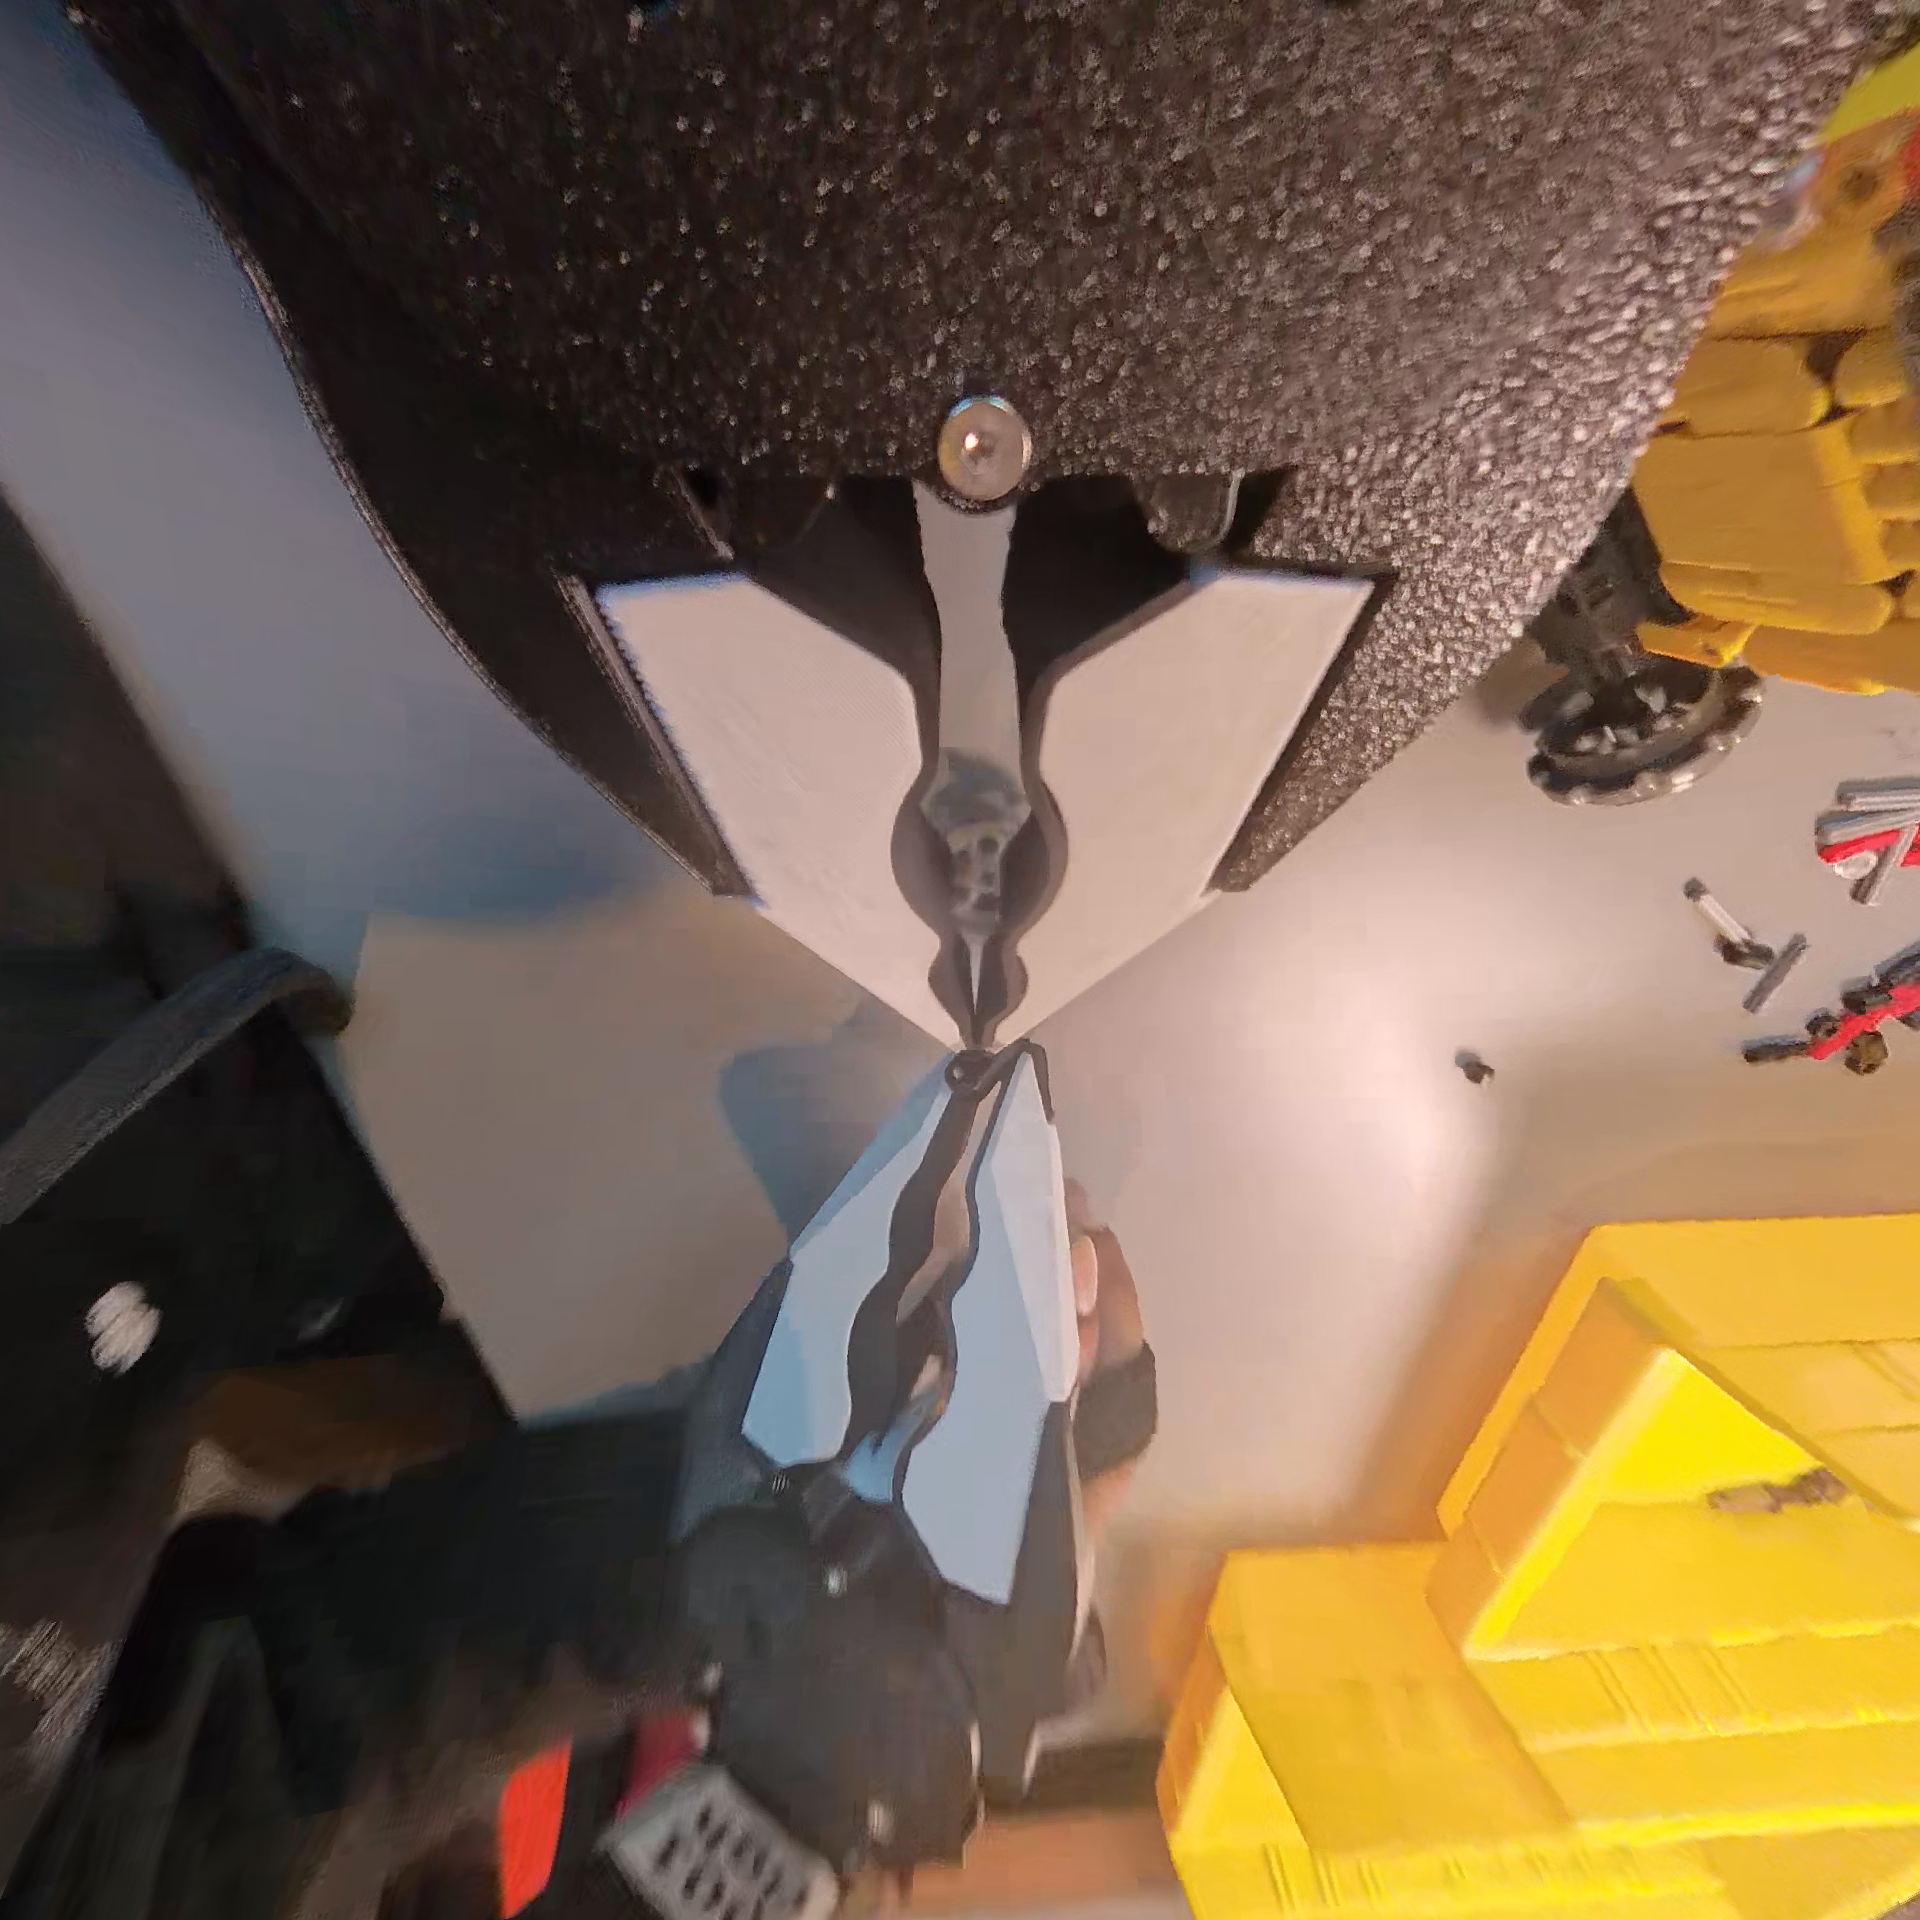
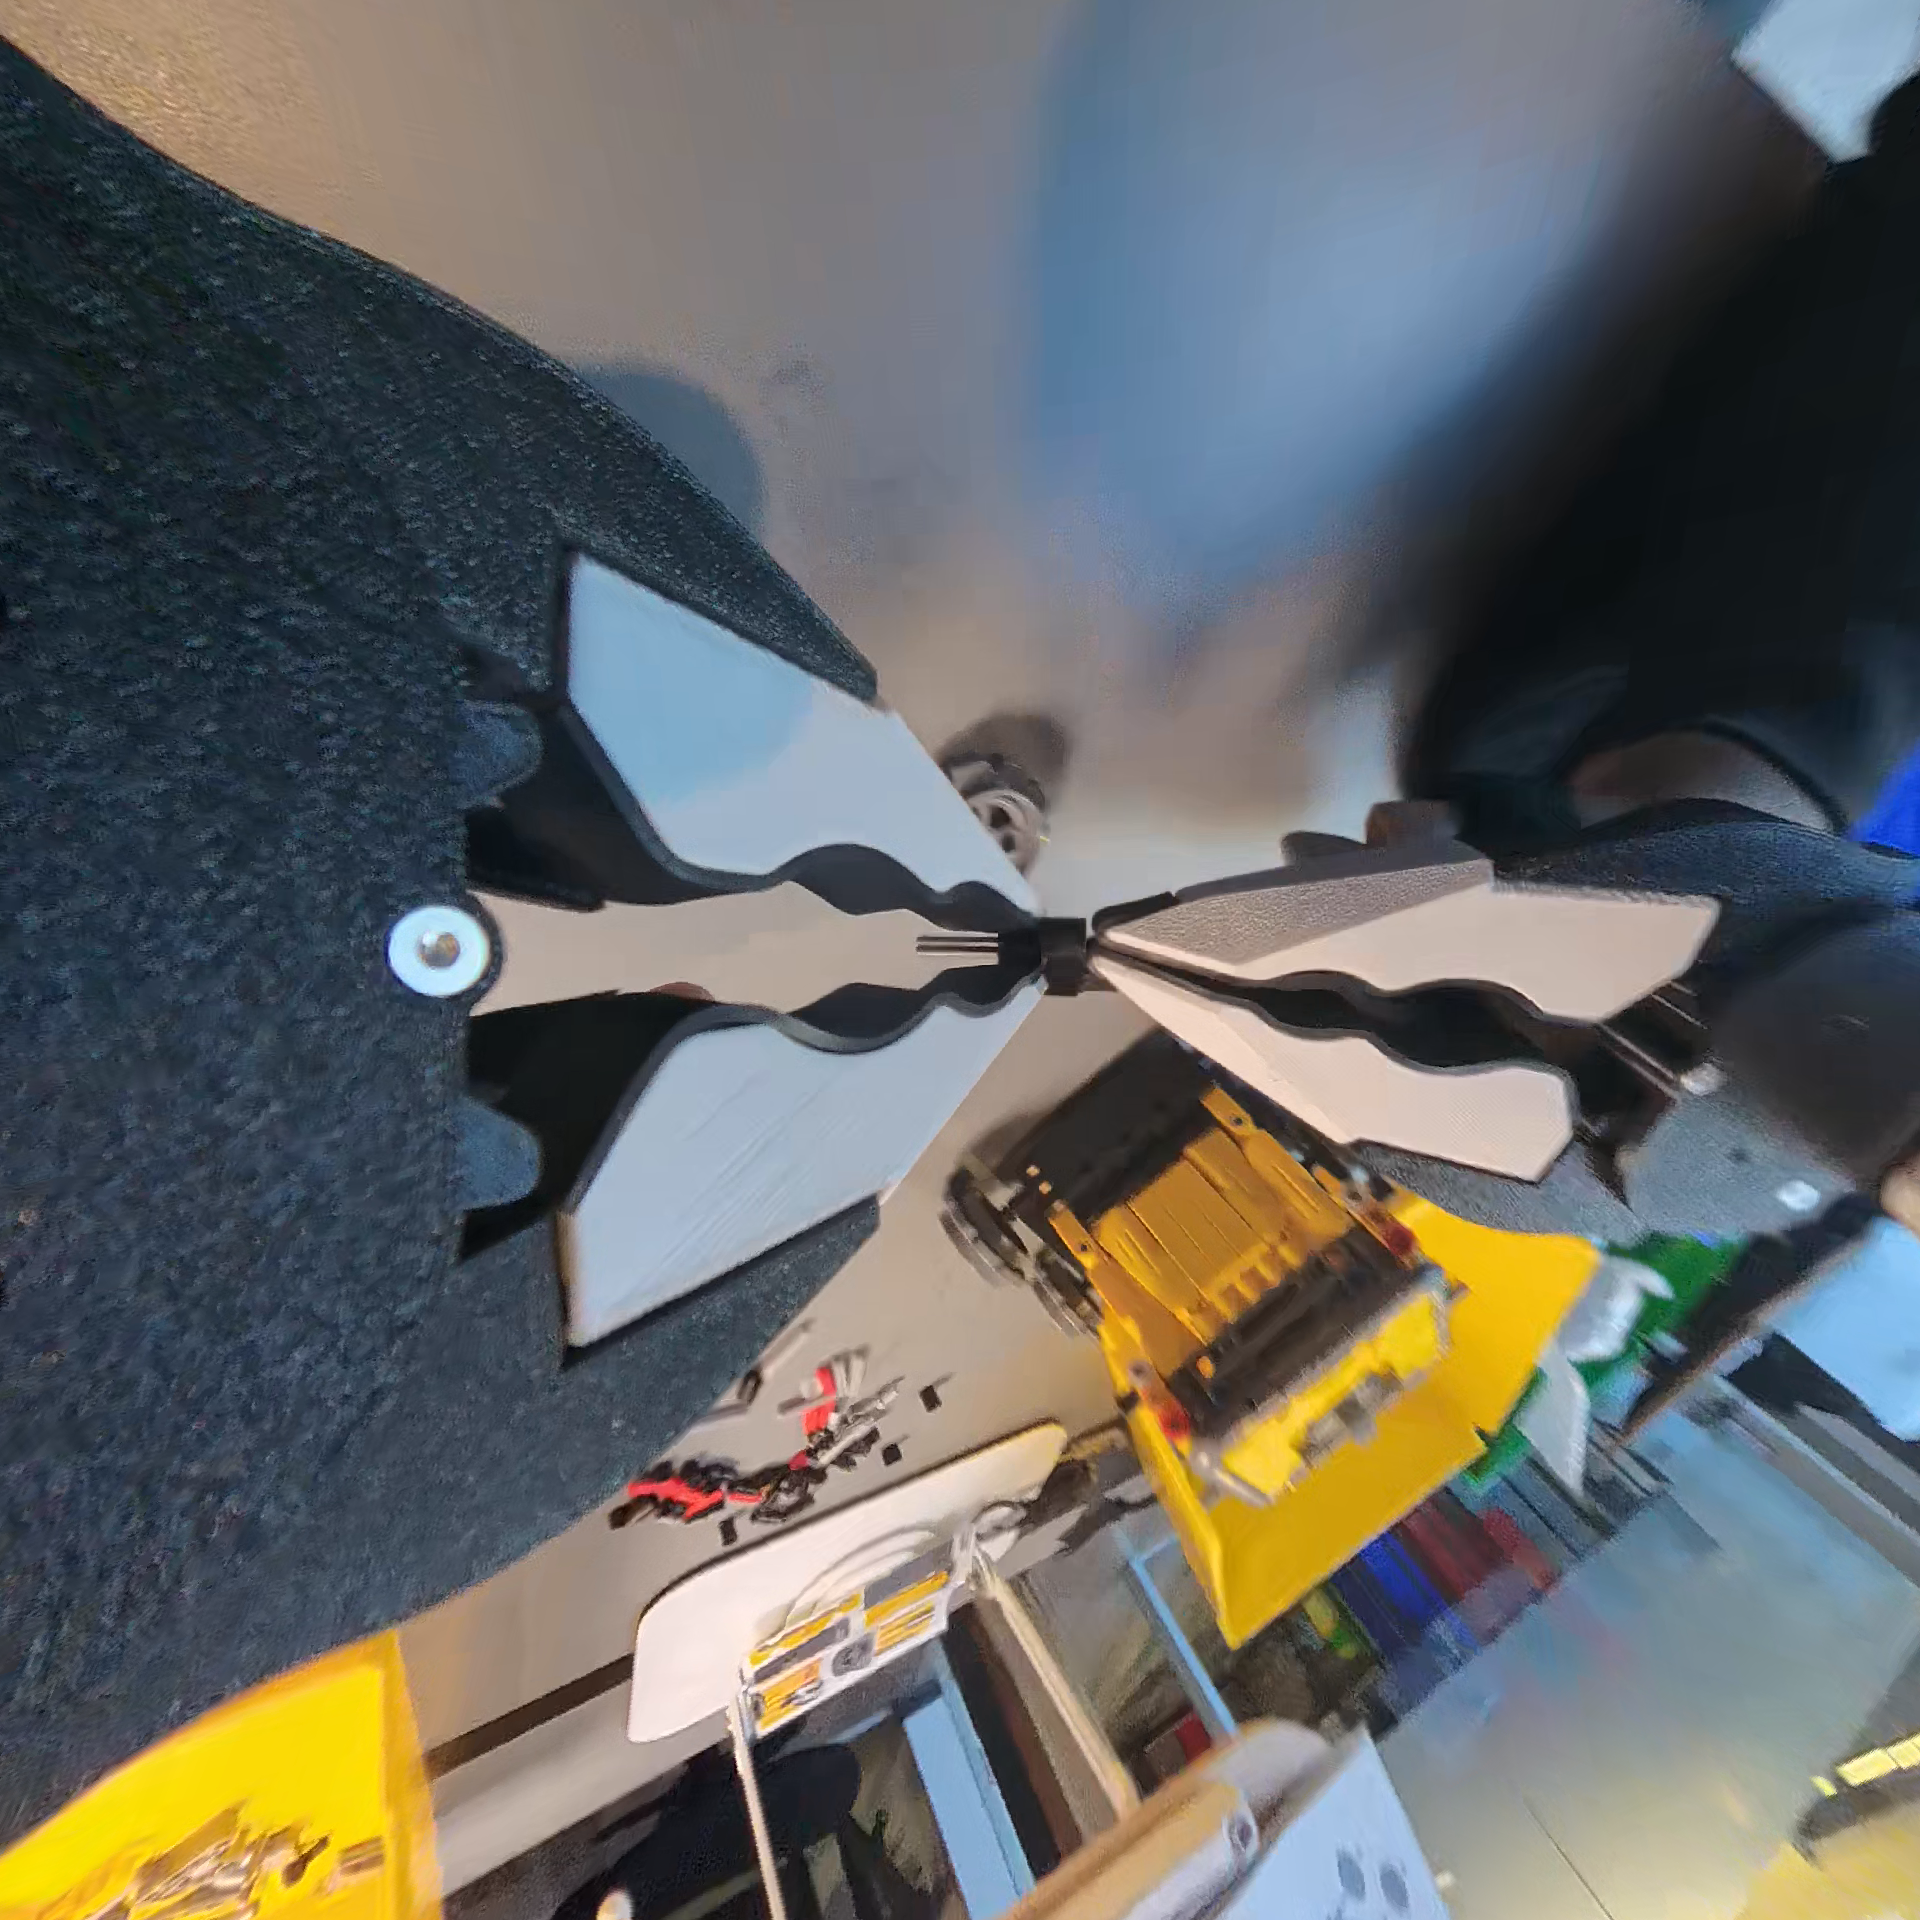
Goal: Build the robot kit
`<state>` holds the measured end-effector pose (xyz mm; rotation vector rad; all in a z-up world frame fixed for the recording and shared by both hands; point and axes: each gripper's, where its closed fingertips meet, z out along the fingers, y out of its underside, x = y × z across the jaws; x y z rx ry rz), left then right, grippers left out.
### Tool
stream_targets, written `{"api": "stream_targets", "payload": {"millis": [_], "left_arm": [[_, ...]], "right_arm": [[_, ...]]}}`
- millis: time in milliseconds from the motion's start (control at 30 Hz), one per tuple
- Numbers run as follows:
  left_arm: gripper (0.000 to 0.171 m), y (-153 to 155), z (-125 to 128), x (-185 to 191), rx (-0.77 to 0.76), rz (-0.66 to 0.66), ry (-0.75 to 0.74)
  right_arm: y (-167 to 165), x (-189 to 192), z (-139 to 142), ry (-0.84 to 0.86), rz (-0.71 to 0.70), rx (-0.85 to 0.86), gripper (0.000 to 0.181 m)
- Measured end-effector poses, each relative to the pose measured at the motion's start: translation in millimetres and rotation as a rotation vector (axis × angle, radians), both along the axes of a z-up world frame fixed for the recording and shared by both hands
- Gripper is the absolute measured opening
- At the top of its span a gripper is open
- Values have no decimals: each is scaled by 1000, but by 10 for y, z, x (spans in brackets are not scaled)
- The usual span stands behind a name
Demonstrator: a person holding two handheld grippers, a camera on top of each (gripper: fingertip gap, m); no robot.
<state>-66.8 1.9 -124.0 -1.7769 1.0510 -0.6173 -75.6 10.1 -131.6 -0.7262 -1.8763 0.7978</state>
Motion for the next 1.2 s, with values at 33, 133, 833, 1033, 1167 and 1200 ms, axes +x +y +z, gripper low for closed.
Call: {"api": "stream_targets", "payload": {"millis": [33, 133, 833, 1033, 1167, 1200], "left_arm": [[5, 2, 119, -15, 9, -2, -55], [24, -8, 346, -84, 60, 1, -143], [5, -11, -33, -193, -179, 30, -43], [5, 5, -130, -251, -232, 59, -16], [5, 6, -138, -259, -214, 70, 8], [5, 6, -136, -258, -211, 71, 10]], "right_arm": [[7, -6, 92, 33, 1, -29, 5], [1, 19, 256, 93, 22, -151, 6], [-8, -63, 310, 46, 59, -321, 16], [-46, -165, 70, -43, 30, 45, 16], [-30, -191, 52, -78, 29, 127, 9], [-33, -189, 54, -87, 33, 142, 9]]}}
